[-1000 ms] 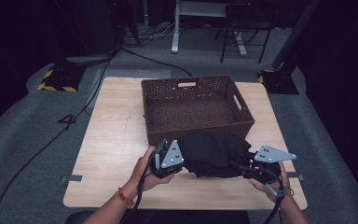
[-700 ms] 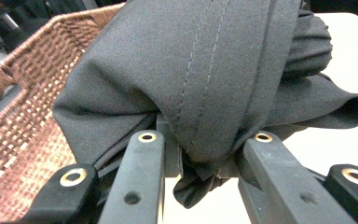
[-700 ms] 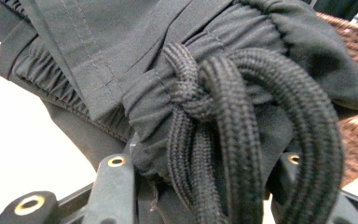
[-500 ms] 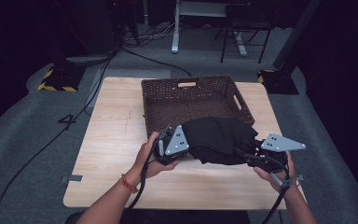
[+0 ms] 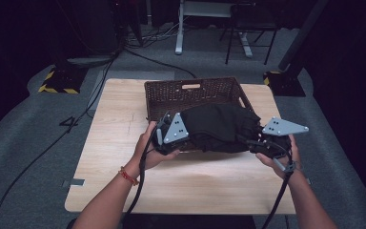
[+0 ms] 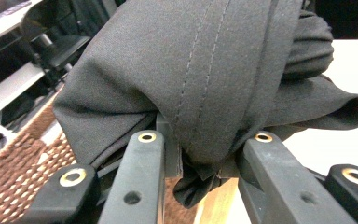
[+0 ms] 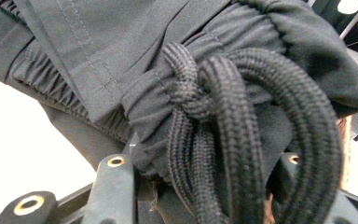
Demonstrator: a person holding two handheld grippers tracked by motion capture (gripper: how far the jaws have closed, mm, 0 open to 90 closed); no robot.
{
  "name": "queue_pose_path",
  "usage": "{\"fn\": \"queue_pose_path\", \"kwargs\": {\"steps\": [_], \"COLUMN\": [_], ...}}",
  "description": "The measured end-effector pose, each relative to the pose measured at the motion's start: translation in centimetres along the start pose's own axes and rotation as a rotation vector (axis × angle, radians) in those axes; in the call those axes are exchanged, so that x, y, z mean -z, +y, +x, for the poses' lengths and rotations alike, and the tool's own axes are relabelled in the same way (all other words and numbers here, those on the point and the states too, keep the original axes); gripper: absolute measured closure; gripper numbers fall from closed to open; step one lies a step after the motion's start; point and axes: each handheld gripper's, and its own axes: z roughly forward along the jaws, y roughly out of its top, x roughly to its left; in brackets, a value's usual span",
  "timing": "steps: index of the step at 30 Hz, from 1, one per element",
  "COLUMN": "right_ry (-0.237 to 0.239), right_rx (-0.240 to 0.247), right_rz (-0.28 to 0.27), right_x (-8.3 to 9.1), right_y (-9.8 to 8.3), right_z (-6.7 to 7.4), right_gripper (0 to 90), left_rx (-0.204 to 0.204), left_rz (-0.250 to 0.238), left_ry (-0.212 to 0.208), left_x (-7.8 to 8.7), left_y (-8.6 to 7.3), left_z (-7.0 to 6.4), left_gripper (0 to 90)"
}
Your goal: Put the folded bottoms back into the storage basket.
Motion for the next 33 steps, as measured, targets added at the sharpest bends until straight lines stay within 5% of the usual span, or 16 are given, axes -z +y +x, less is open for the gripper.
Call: {"fn": "queue_pose_path", "kwargs": {"steps": [13,33], "right_ry": [0.001,0.006], "right_rx": [0.011,0.016], "right_rz": [0.004,0.056], "right_x": [-2.4,-8.1], "right_y": [3.1,4.0], "right_z": [-1.7,-4.4], "right_gripper": [56.7,56.5], "left_rx": [0.030,0.087], "left_rz": [0.005,0.063], "left_ry": [0.058,0.113], "left_x": [0.1,-2.4], "left_y": [0.7,-0.6], "left_z": [3.0,6.8], "left_gripper": [76.0,75.8]}}
